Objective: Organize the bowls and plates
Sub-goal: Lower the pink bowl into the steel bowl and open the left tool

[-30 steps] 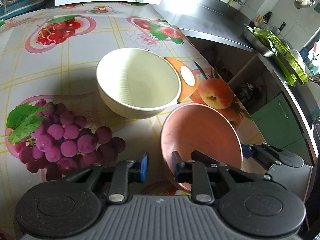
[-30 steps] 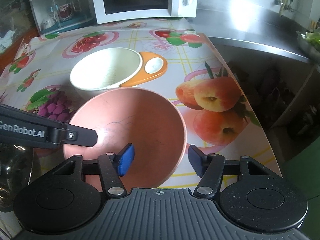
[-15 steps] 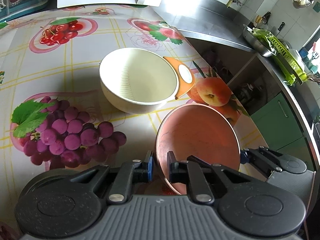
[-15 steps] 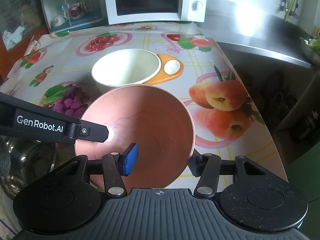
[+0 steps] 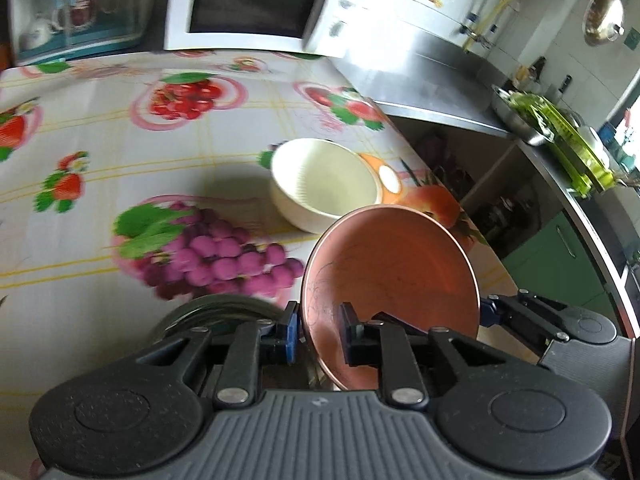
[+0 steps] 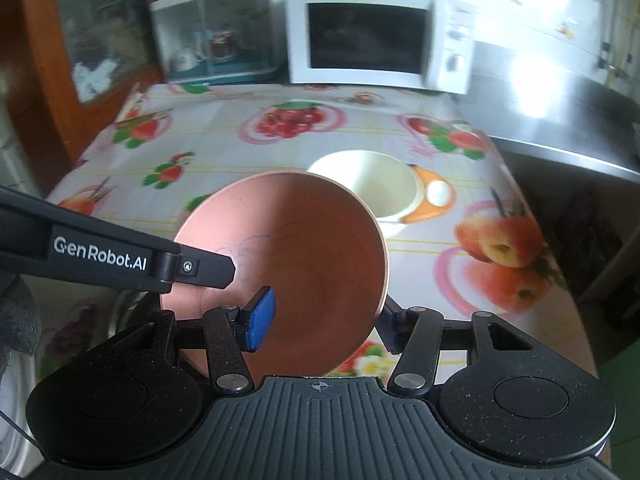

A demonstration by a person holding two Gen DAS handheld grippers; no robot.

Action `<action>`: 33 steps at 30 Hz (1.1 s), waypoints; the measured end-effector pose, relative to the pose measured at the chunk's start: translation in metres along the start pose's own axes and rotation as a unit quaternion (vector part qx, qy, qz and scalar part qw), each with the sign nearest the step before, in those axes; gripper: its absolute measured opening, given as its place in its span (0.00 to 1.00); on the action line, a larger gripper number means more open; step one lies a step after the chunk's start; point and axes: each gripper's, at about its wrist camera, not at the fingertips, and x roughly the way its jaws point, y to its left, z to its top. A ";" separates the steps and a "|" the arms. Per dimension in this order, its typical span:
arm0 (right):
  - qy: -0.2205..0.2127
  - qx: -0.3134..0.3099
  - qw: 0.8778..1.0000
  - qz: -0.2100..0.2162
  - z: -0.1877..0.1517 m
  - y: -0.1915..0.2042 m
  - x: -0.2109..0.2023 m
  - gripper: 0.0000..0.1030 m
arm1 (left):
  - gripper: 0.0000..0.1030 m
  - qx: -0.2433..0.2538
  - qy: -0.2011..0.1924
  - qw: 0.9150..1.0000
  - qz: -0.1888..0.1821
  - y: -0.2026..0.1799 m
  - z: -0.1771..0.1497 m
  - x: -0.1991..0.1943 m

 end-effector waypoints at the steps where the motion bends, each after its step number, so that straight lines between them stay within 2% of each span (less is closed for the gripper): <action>1: 0.001 -0.003 1.000 0.005 0.000 0.004 0.001 0.53 | 0.19 -0.005 -0.003 1.000 0.004 0.006 -0.002 -0.007; 7: 0.012 -0.021 0.999 0.026 -0.002 0.030 0.011 0.54 | 0.20 -0.030 -0.009 0.999 0.019 0.033 -0.012 -0.025; 14: 0.029 -0.038 0.998 0.030 -0.009 0.047 0.025 0.54 | 0.20 -0.061 0.010 0.998 0.028 0.060 -0.024 -0.019; 24: 0.032 -0.077 0.996 0.013 -0.014 0.064 0.029 0.55 | 0.21 -0.072 0.026 0.997 0.028 0.076 -0.033 -0.012; 33: 0.038 -0.073 0.996 0.019 -0.014 0.063 0.033 0.56 | 0.30 -0.075 0.033 0.996 0.028 0.082 -0.035 -0.012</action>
